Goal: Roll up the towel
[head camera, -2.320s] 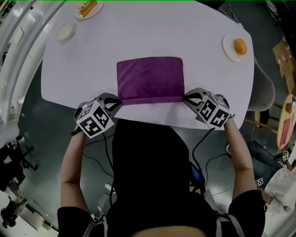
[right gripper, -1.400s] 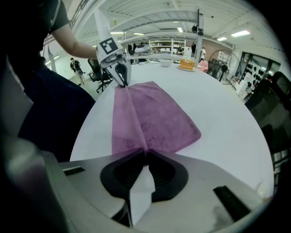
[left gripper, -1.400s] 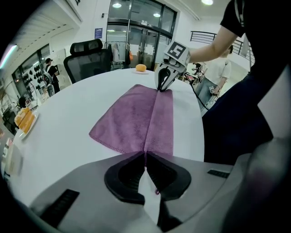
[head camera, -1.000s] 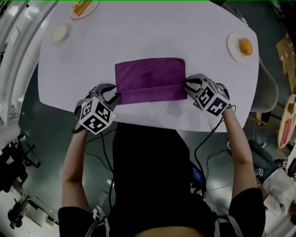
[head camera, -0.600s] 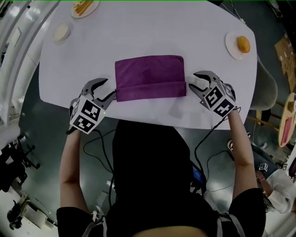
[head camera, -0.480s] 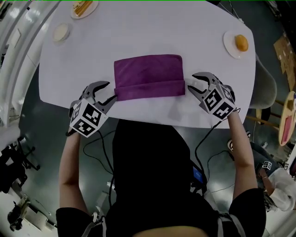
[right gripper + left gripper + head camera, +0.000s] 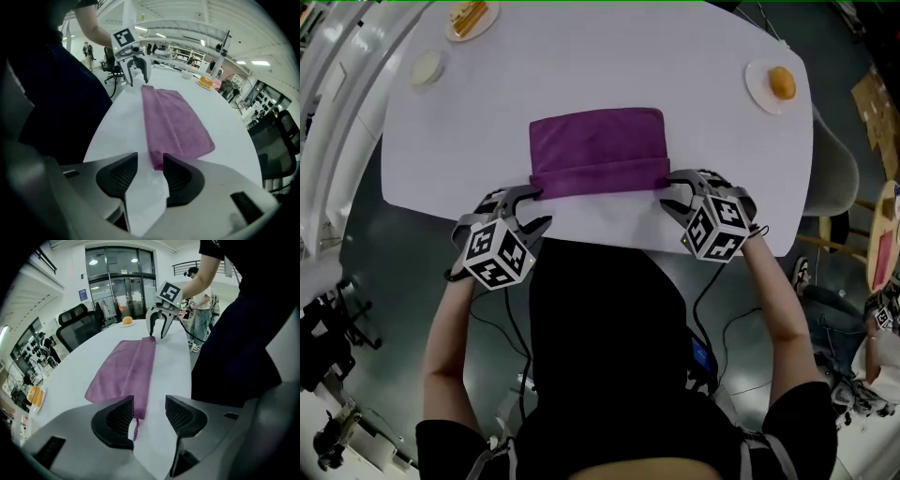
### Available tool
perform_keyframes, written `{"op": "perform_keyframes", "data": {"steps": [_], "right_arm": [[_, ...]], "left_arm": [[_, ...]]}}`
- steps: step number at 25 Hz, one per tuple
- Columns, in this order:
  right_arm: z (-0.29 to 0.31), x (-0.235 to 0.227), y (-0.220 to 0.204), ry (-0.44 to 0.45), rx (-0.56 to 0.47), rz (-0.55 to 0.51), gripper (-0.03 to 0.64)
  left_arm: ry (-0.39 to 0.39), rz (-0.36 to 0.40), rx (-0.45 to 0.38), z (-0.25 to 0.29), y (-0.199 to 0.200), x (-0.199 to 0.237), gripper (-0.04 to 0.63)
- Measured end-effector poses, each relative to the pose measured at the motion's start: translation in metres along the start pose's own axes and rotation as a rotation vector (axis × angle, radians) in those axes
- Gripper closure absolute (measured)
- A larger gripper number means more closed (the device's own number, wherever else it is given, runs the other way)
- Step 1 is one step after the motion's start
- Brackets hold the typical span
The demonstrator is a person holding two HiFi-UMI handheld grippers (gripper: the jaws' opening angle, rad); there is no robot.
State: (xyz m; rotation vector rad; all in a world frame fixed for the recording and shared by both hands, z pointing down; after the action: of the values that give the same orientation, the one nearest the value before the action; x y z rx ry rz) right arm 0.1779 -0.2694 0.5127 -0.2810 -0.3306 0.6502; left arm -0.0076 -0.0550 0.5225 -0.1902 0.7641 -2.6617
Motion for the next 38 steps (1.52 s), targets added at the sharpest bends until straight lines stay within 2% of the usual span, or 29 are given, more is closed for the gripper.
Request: {"op": "perform_keyframes", "data": {"steps": [12, 14, 17, 18, 20, 22, 25, 29, 38], "right_arm": [[0.02, -0.007, -0.007, 0.077, -0.003, 0.055, 0.436], [0.021, -0.011, -0.009, 0.075, -0.006, 0.068, 0.494], [0.023, -0.017, -0.01, 0.083, -0.011, 0.079, 0.505], [0.023, -0.019, -0.01, 0.081, -0.009, 0.074, 0.506], [0.024, -0.021, -0.011, 0.074, -0.001, 0.061, 0.555], [0.023, -0.023, -0.011, 0.082, 0.002, 0.067, 0.557], [0.02, -0.022, -0.011, 0.096, 0.001, 0.066, 0.587], [0.016, -0.013, -0.012, 0.1, -0.002, 0.059, 0.594], [0.0, 0.027, -0.005, 0.148, -0.025, 0.061, 0.594]], "left_arm": [[-0.114, 0.009, 0.108, 0.025, -0.008, 0.014, 0.38], [-0.15, 0.009, 0.116, 0.026, -0.007, 0.017, 0.379], [-0.195, 0.005, 0.124, 0.026, -0.006, 0.025, 0.387], [-0.197, 0.008, 0.128, 0.026, -0.006, 0.028, 0.411], [-0.186, 0.023, 0.138, 0.027, -0.003, 0.034, 0.478], [-0.172, 0.044, 0.145, 0.028, 0.0, 0.037, 0.525], [-0.142, 0.065, 0.14, 0.027, 0.0, 0.034, 0.546], [-0.115, 0.037, 0.115, 0.022, -0.004, 0.025, 0.557], [-0.15, 0.025, 0.116, 0.008, -0.016, -0.018, 0.558]]}}
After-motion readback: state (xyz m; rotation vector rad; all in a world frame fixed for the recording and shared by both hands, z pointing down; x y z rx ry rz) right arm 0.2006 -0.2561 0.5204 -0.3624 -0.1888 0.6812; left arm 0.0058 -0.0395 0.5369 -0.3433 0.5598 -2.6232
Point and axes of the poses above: the fingertips, and each gripper's own axes: z forward along the fingers, x to its left, y out of its top, the point moved 8 cm from there along -z, backward along the fingers, and after that the axes turned 13 degrees about -z, right-handed, at the moved point
